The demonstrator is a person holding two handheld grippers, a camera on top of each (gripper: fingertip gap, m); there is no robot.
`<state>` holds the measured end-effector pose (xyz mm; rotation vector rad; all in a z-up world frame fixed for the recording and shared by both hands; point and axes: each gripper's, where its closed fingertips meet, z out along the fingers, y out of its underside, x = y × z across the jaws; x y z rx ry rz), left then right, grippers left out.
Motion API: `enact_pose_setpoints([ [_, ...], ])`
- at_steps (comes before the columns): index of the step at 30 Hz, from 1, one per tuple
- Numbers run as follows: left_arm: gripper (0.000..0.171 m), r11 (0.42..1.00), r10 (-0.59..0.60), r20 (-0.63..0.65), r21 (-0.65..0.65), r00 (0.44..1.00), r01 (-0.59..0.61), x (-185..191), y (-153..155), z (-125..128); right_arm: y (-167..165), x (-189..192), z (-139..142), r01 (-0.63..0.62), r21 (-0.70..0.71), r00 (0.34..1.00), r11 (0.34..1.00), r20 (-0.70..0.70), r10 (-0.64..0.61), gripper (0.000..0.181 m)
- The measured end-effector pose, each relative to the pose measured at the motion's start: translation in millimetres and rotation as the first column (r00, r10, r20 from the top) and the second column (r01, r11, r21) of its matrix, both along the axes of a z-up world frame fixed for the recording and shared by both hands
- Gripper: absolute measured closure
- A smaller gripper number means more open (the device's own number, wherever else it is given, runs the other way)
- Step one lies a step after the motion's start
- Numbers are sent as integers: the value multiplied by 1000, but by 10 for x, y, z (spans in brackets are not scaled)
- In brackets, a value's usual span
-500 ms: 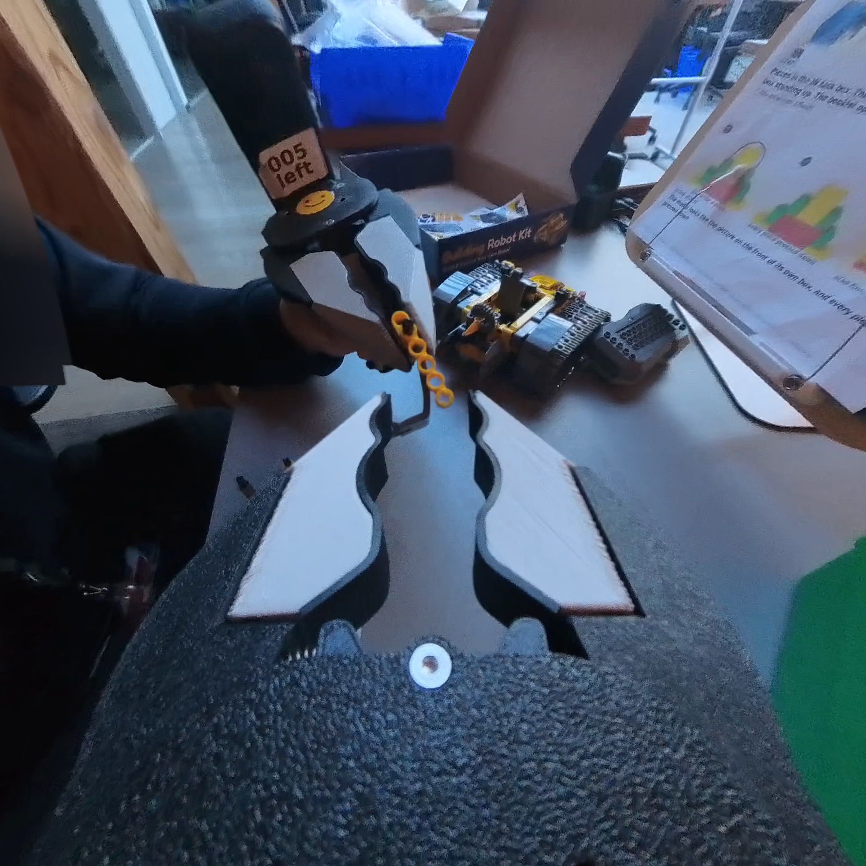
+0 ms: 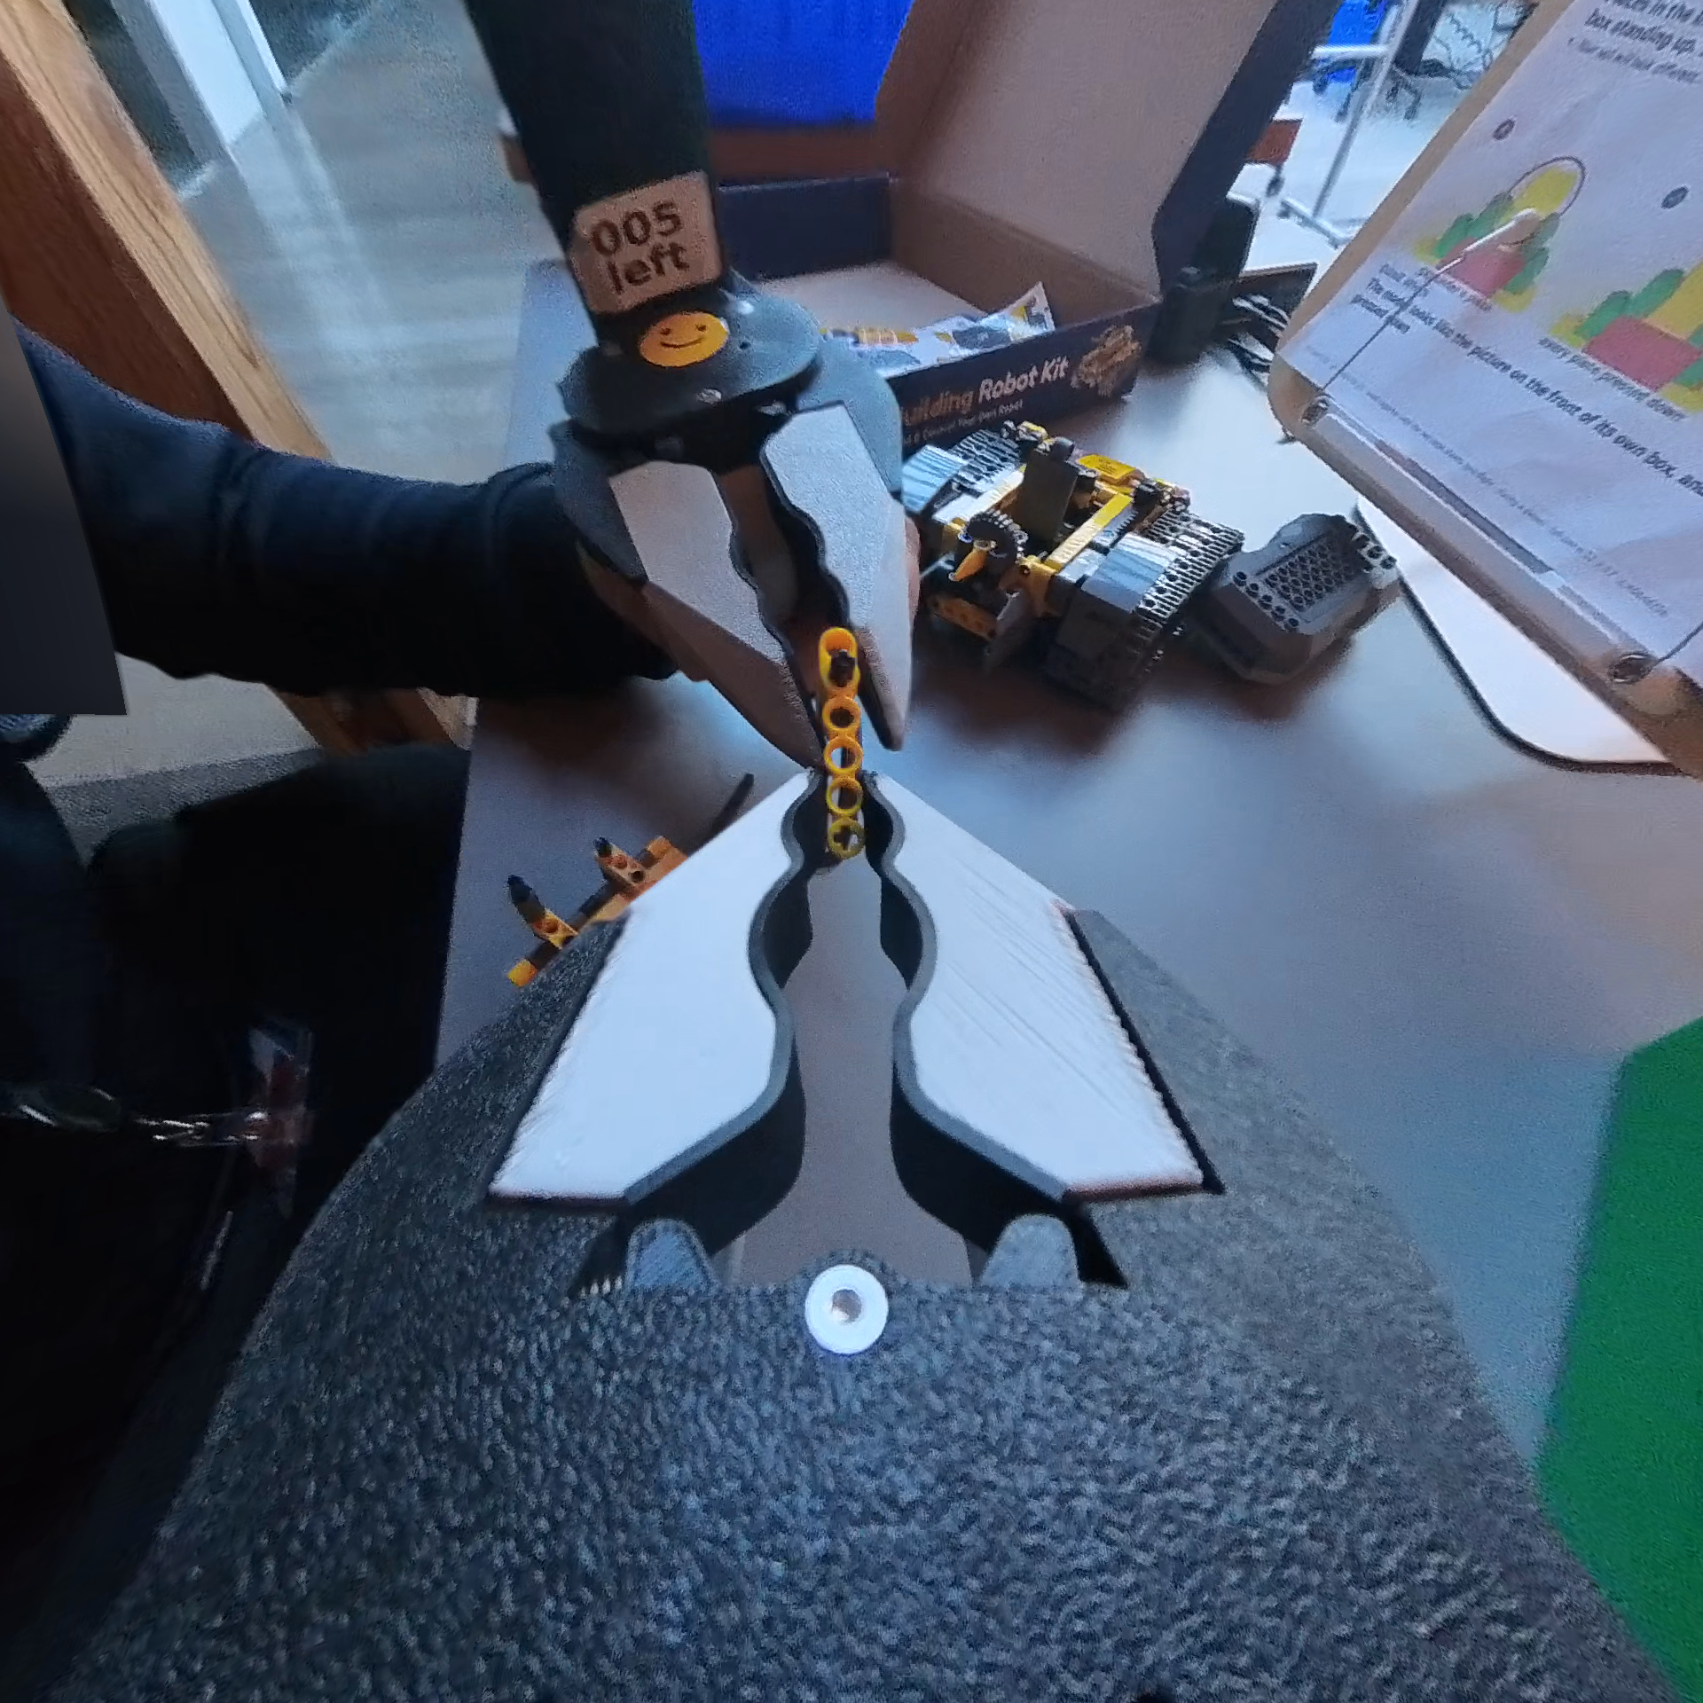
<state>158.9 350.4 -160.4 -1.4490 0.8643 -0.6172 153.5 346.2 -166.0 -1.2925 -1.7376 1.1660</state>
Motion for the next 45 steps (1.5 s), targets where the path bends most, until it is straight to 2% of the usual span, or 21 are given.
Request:
enact_pose_setpoints([
  [5,165,987,-115,80,-104,990,123,107,-99,-20,-133,67,-22,-40,-148,999,988,-13,39,178],
  [8,165,980,-82,134,-167,988,104,105,-27,-22,-50,76,36,14,-232,997,973,-73,-31,177],
  [9,165,978,-73,115,-187,991,94,99,-8,-57,-14,64,84,30,-298,992,954,-106,-64,178],
  [11,165,992,13,-27,-129,1000,-16,45,55,-148,34,35,26,49,-372,992,927,-93,-90,177],
  [13,165,992,80,-152,-83,985,-93,-7,99,-250,66,11,-81,81,-369,992,926,-56,-109,176],
  [15,165,987,133,-247,-60,960,-152,-24,166,-378,127,11,-192,151,-266,988,952,5,-155,176],
  [18,165,980,195,-401,42,895,-194,-11,218,-539,139,42,-302,190,-2,977,982,99,-189,176],
  [19,165,975,220,-431,91,875,-201,-6,226,-538,127,57,-307,176,0,977,984,119,-174,175],
  [21,165,956,284,-475,209,833,-207,-5,248,-501,101,80,-304,141,-152,984,978,130,-121,175],
  [24,166,918,364,-555,348,748,-189,29,265,-524,68,142,-319,83,-452,990,888,136,-23,178],
  [26,166,890,403,-580,428,708,-156,59,255,-512,23,182,-302,32,-632,994,774,103,43,181],
  [27,166,870,432,-582,469,689,-149,65,255,-492,4,199,-286,3,-717,995,697,75,73,181],
  [28,166,851,463,-590,504,662,-145,62,259,-481,3,205,-281,-16,-766,996,642,44,77,181],
  [29,166,833,487,-601,539,633,-129,65,264,-484,4,212,-293,-21,-786,997,618,28,69,181],
  [30,166,822,502,-608,557,615,-119,74,267,-493,7,222,-308,-15,-777,998,629,25,54,181],
  [34,166,787,523,-592,611,613,-80,169,240,-452,-29,291,-264,24,-524,1000,852,15,-20,179],
  [36,166,780,533,-592,621,604,-79,200,236,-441,-68,304,-252,43,-384,999,922,13,-41,180],
  [38,166,776,536,-598,627,596,-68,214,237,-452,-108,301,-299,51,-311,998,949,39,-41,180],
  [42,166,806,494,-616,589,613,-57,226,235,-519,-63,355,-398,76,-84,994,994,90,-69,178],
  [44,166,868,405,-633,494,660,-58,232,217,-626,-28,371,-521,98,59,985,993,134,-105,171],
  [45,166,881,382,-634,470,672,-57,227,215,-641,0,355,-566,118,126,982,985,133,-135,168],
])
